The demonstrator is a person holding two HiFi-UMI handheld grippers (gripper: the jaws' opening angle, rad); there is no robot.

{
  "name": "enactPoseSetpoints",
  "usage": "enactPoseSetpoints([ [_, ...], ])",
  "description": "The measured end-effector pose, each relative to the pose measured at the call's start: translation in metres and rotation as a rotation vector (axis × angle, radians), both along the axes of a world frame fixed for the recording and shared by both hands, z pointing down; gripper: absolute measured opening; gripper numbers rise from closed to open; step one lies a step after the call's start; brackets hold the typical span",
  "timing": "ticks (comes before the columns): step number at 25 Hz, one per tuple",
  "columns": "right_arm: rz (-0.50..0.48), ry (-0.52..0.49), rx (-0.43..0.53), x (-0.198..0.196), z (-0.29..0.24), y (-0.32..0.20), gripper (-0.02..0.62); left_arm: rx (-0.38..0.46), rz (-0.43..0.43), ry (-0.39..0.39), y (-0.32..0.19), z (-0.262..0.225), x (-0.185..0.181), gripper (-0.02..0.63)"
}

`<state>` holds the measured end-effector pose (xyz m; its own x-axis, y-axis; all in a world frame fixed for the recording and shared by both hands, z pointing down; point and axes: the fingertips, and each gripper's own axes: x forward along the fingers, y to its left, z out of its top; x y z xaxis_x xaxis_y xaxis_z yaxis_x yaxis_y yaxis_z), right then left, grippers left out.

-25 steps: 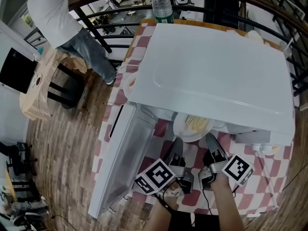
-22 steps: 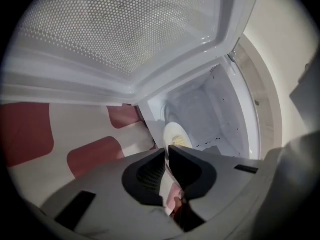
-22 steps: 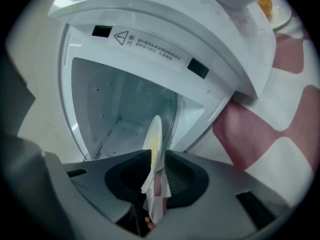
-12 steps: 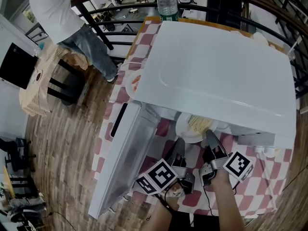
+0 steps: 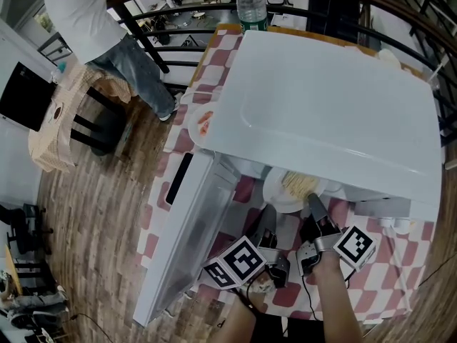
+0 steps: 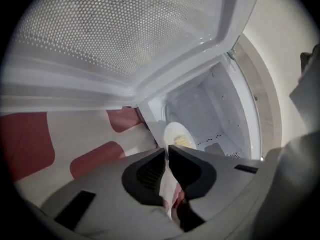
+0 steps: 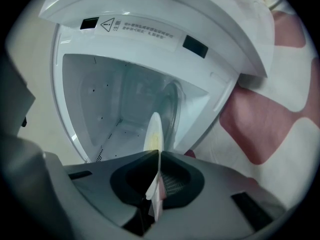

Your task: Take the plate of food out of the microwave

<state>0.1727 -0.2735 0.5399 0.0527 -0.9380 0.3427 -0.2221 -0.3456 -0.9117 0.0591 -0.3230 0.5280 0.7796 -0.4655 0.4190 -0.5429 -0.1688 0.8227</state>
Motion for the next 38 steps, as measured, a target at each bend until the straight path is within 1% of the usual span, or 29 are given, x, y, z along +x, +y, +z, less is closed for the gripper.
enactPoseSetpoints([
  [5,0.007,0.026,0.032,-0.001,-0.004,0.002,0.017,0.039,0.026,-0.023,0.002,-0.005,0.000,0.051],
  [9,0.009,0.060,0.041,-0.004,-0.008,0.007,0.021,0.036,0.034,-0.003,0.005,-0.008,-0.002,0.051],
  [13,0.023,0.057,0.051,-0.007,-0.014,0.011,0.023,0.036,0.047,0.003,0.008,-0.011,-0.006,0.050],
  [16,0.043,0.063,0.042,-0.007,-0.017,0.017,0.025,0.050,0.064,0.012,0.011,-0.017,-0.006,0.049],
  [21,0.073,0.055,0.029,-0.011,-0.021,0.031,0.026,0.043,0.082,0.034,0.020,-0.025,-0.007,0.049],
  [27,0.096,0.052,0.049,-0.019,-0.032,0.045,0.026,0.052,0.103,0.045,0.034,-0.035,-0.014,0.049],
  [35,0.083,0.059,0.055,-0.031,-0.040,0.061,0.026,0.055,0.106,0.053,0.051,-0.043,-0.028,0.049],
  [38,0.075,0.054,0.053,-0.035,-0.043,0.069,0.026,0.055,0.092,0.050,0.059,-0.046,-0.033,0.049],
])
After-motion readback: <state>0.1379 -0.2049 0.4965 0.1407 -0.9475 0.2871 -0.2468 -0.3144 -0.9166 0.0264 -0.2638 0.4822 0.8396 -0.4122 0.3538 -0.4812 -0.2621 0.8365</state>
